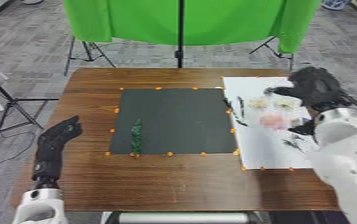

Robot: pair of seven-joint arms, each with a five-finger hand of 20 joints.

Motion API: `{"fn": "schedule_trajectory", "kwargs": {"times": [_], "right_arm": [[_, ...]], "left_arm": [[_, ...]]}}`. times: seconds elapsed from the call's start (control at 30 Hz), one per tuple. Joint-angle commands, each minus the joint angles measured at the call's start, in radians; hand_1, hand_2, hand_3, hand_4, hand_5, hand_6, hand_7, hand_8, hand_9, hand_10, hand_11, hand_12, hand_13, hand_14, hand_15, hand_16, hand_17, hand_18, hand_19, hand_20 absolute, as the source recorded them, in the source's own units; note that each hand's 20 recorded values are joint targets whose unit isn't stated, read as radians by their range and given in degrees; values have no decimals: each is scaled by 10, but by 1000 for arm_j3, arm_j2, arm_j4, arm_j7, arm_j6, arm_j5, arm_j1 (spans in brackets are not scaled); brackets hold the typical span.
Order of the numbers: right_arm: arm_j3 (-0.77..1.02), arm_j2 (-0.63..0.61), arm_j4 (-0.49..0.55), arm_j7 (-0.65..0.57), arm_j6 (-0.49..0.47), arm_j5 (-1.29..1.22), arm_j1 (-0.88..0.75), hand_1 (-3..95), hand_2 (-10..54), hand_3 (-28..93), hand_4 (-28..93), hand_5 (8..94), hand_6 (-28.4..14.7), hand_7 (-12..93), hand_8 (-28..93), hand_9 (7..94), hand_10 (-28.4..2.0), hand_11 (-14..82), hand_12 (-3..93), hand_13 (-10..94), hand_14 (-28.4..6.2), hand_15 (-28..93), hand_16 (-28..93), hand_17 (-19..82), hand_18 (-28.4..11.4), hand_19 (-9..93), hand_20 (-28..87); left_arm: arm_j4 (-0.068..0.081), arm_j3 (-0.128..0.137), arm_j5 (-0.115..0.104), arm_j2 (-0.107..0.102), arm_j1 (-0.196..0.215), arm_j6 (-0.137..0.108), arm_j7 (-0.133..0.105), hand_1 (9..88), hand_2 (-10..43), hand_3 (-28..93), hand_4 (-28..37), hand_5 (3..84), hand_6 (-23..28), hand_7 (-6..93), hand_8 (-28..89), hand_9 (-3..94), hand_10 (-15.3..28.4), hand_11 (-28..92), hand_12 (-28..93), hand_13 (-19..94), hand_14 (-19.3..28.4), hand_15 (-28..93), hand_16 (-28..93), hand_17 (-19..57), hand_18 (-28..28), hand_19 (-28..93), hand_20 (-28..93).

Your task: Arrange flowers

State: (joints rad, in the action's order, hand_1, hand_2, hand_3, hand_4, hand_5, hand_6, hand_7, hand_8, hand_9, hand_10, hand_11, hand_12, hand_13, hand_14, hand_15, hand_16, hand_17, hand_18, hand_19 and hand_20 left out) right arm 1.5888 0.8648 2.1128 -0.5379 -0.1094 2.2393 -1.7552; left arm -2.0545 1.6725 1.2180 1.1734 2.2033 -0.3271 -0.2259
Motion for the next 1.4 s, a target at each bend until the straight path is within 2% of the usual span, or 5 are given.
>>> {"fn": "schedule_trajectory", "kwargs": {"times": [0.03, 0.47, 0.63, 0.83, 1.4], "right_arm": [[42, -17, -99, -38, -48, 54, -160, 322, -95, 616, -280, 564, -54, 115, -53, 570, -170, 162, 241, 754, -87, 589, 297, 547, -142, 932, 413], [66, -19, -140, -59, -71, 98, -240, 365, -95, 621, -283, 595, -42, 134, -57, 613, -154, 187, 244, 780, -70, 598, 296, 563, -132, 932, 425], [19, -25, -179, -61, 95, 154, -244, 468, -95, 636, -281, 690, -2, 193, -83, 729, -122, 257, 242, 838, -40, 602, 301, 608, -106, 932, 459], [-5, -22, -185, -46, 211, 168, -250, 624, -95, 525, -277, 827, 12, 234, 129, 898, -78, 227, 419, 921, -16, 573, 323, 675, -90, 932, 489], [-305, 96, -4, -34, 351, 49, 74, 629, -95, 556, -261, 851, 7, 235, 137, 914, -73, 298, 400, 937, -5, 590, 310, 708, -81, 932, 501]], "left_arm": [[-7, 9, 14, 19, 15, 85, 55, 281, -9, 680, -235, 464, 47, 137, -69, 436, 137, 224, 118, 324, 177, 345, -22, 43, 139, 170, 229], [-9, 14, 34, 26, 14, 119, 86, 283, -10, 678, -233, 463, 48, 134, -69, 436, 137, 224, 116, 322, 178, 347, -26, 38, 140, 169, 227], [-7, 9, 33, 29, 12, 117, 85, 284, -8, 676, -231, 463, 48, 134, -68, 437, 137, 223, 116, 322, 179, 346, -26, 38, 140, 169, 227], [-3, 4, 33, 26, 5, 126, 95, 284, -7, 674, -230, 464, 49, 134, -69, 438, 137, 224, 116, 323, 179, 347, -26, 36, 140, 169, 227], [0, 1, 35, 8, -16, 154, 111, 282, -5, 673, -231, 461, 48, 130, -67, 441, 138, 225, 117, 323, 181, 347, -25, 31, 142, 170, 225]]}}
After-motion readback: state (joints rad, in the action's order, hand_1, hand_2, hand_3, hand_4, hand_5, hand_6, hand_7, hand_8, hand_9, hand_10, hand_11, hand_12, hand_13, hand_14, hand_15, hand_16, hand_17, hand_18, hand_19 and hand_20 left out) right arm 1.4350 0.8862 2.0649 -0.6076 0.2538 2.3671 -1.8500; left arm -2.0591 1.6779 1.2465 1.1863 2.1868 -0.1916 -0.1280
